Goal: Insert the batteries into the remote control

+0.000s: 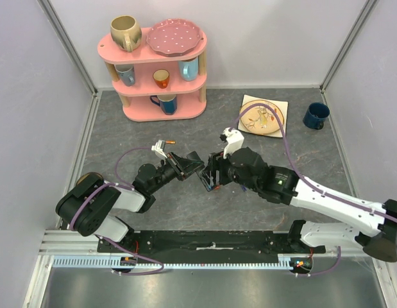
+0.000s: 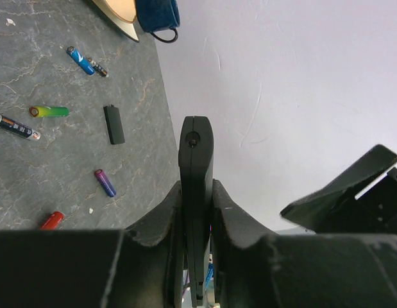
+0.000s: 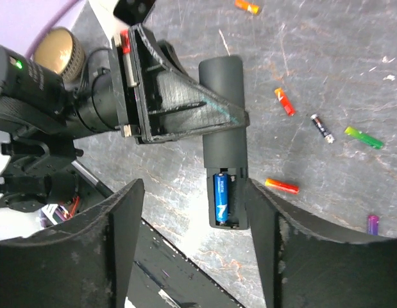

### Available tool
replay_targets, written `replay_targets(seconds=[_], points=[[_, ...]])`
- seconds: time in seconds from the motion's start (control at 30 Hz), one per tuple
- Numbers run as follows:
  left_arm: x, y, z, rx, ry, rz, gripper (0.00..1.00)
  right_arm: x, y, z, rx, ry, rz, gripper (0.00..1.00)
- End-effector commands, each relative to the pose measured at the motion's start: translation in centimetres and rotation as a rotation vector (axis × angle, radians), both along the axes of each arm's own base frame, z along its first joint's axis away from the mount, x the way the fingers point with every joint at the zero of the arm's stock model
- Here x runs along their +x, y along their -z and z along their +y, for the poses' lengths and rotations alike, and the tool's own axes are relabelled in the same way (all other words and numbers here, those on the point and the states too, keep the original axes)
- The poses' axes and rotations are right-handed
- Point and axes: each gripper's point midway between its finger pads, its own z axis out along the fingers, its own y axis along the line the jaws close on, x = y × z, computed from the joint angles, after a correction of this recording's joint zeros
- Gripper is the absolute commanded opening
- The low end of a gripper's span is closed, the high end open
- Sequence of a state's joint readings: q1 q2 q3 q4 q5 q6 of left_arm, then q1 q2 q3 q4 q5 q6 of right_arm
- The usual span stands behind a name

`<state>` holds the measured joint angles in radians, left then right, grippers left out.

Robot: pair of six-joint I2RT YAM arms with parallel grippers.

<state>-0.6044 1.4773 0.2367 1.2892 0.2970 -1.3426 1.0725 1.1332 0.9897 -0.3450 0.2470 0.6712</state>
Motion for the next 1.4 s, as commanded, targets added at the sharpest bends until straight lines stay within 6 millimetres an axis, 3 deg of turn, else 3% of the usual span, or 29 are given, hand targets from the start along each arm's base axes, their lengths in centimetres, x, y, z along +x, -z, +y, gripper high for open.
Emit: replay_targets(seconds=[0.0,0.07,0.23,0.27,0.3,0.5,0.77,1.37], points=[[-1.5,-10.3,0.9,-0.244,0.005,-0.356,0.02,1.5,-2.6,-2.2,0.116,0.12,0.008,0.76],[-1.6,-10.6,0.9,-0.248,0.008,-0.365,0.02,2.3,-2.0,-2.8,0.169,0.126,0.059,0.78],[-2.1,-11.1,0.9,-0.255,0.022,-0.381,0.02,1.5,-1.4,-1.6,0.353,-0.004,0.216,0.81],[-2.1,-11.1,1.0,-0.256,0.021,-0.382,0.02,1.4,-0.4,-1.6,0.359,-0.014,0.241,0.81],[-2.2,-11.2,1.0,-0.256,0.024,-0.384,0.02,1.5,-1.1,-1.3,0.403,-0.034,0.225,0.82],[-2.4,-11.7,1.0,-0.263,0.029,-0.4,0.02,0.4,-0.8,-0.2,0.549,-0.127,0.294,0.84],[-2.4,-12.0,0.9,-0.268,0.038,-0.404,0.02,-0.1,2.0,0.2,0.563,-0.135,0.377,0.82],[-2.5,-12.5,1.1,-0.272,0.029,-0.426,0.02,0.5,4.4,0.1,0.618,-0.084,0.49,0.79]])
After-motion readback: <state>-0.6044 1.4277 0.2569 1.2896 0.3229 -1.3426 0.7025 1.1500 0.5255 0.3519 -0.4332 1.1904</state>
